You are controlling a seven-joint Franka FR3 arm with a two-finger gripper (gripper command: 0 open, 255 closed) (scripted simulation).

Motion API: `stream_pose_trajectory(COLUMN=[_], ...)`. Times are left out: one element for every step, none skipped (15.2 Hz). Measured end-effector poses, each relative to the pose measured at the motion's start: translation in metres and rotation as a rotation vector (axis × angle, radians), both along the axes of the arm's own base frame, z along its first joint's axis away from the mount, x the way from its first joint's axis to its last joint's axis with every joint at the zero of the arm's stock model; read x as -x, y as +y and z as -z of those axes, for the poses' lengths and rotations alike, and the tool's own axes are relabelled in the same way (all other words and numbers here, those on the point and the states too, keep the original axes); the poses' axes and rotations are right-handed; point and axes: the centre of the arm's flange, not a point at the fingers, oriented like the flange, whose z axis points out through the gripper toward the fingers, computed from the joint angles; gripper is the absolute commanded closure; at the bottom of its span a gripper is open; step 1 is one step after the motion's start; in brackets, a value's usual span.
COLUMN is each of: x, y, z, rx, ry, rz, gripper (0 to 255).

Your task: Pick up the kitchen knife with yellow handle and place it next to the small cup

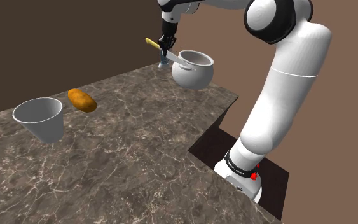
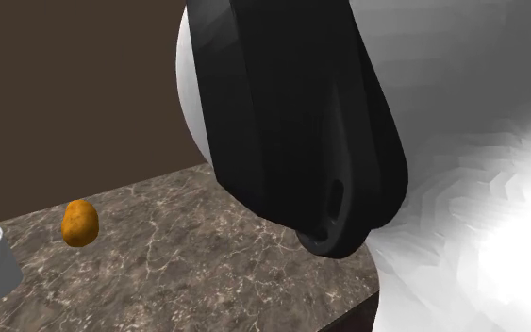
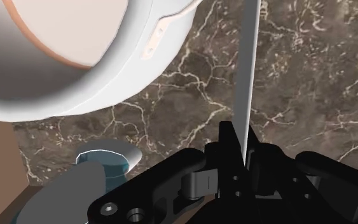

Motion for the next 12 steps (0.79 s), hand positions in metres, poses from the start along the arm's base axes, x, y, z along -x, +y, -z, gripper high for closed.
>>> stream_pose_trajectory(x=[0.0, 0.0, 0.001, 0.001, 0.0, 0.0, 0.0, 0.003, 0.007, 0.011, 0.017, 0.019], y=[0.001, 0.0, 0.0, 0.001, 0.0, 0.0, 0.0, 0.004, 0.013, 0.024, 0.037, 0.049], z=[-0.005, -0.011, -0.016, -0.022, -0.028, -0.032, -0.037, -0.038, -0.037, -0.039, -0.038, -0.042], rx=[0.0, 0.0, 0.0, 0.0, 0.0, 0.0, 0.0, 0.0, 0.0, 0.0, 0.0, 0.0], ry=[0.0, 0.0, 0.0, 0.0, 0.0, 0.0, 0.0, 0.0, 0.0, 0.001, 0.0, 0.0], rz=[0.0, 0.0, 0.0, 0.0, 0.0, 0.0, 0.0, 0.0, 0.0, 0.0, -0.001, -0.001], gripper=[255, 255, 255, 255, 255, 255, 255, 255, 255, 255, 255, 255])
